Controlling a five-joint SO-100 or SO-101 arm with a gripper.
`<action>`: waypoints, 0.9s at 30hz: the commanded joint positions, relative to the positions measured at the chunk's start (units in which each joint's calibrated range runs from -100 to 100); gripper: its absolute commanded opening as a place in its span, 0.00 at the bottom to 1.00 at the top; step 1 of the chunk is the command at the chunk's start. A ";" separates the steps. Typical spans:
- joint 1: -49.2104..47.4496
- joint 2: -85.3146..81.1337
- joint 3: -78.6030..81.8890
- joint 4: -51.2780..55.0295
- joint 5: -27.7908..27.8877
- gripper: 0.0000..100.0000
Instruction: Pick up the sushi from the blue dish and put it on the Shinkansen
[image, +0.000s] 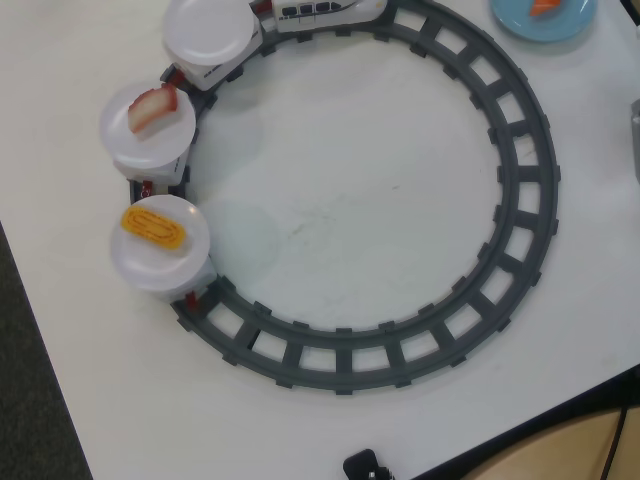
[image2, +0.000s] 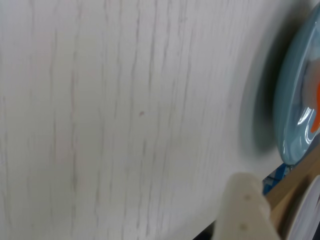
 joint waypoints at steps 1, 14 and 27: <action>0.31 -0.35 -0.17 0.14 -0.23 0.45; 0.31 -0.35 -0.17 0.14 -0.28 0.45; 0.22 -0.35 -0.17 0.14 0.13 0.45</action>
